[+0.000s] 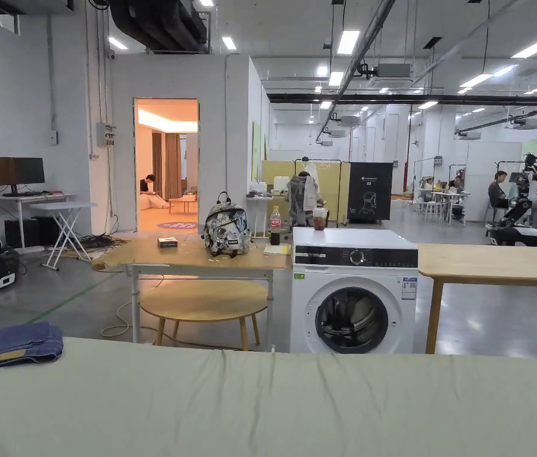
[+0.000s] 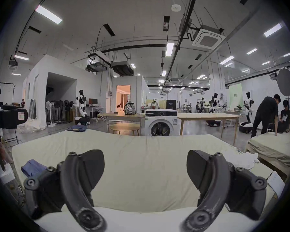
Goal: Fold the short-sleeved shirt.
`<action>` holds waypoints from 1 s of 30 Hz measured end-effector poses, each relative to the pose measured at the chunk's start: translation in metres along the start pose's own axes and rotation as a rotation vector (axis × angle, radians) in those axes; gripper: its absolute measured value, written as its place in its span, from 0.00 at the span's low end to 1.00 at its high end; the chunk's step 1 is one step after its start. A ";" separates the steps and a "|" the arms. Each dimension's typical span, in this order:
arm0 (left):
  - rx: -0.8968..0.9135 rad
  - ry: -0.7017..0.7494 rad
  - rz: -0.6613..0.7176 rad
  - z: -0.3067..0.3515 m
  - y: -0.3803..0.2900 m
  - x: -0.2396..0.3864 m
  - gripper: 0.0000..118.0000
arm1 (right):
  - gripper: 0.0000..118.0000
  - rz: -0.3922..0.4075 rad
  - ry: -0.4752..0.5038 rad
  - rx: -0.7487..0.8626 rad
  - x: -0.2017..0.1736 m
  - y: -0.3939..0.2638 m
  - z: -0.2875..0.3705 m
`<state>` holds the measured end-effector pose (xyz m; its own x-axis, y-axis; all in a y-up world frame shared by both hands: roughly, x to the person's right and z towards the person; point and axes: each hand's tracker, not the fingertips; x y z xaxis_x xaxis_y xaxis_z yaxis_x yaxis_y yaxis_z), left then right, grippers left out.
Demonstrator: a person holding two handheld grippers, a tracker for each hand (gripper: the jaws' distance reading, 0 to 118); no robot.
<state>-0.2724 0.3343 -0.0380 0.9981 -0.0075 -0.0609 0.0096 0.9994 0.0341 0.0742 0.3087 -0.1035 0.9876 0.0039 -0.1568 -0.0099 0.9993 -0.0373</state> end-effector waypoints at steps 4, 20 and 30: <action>0.014 0.005 0.005 0.001 0.004 0.000 0.69 | 0.88 -0.004 -0.004 0.006 0.001 0.000 0.001; -0.015 -0.012 0.045 -0.002 0.011 0.005 0.70 | 0.95 -0.095 0.090 -0.011 0.004 0.004 -0.001; -0.025 -0.019 0.047 -0.002 0.010 0.008 0.70 | 0.95 -0.239 0.128 -0.070 0.018 0.009 -0.005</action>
<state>-0.2640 0.3443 -0.0398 0.9984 0.0391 -0.0410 -0.0387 0.9992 0.0113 0.0912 0.3174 -0.1115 0.9355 -0.2410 -0.2583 0.2059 0.9661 -0.1557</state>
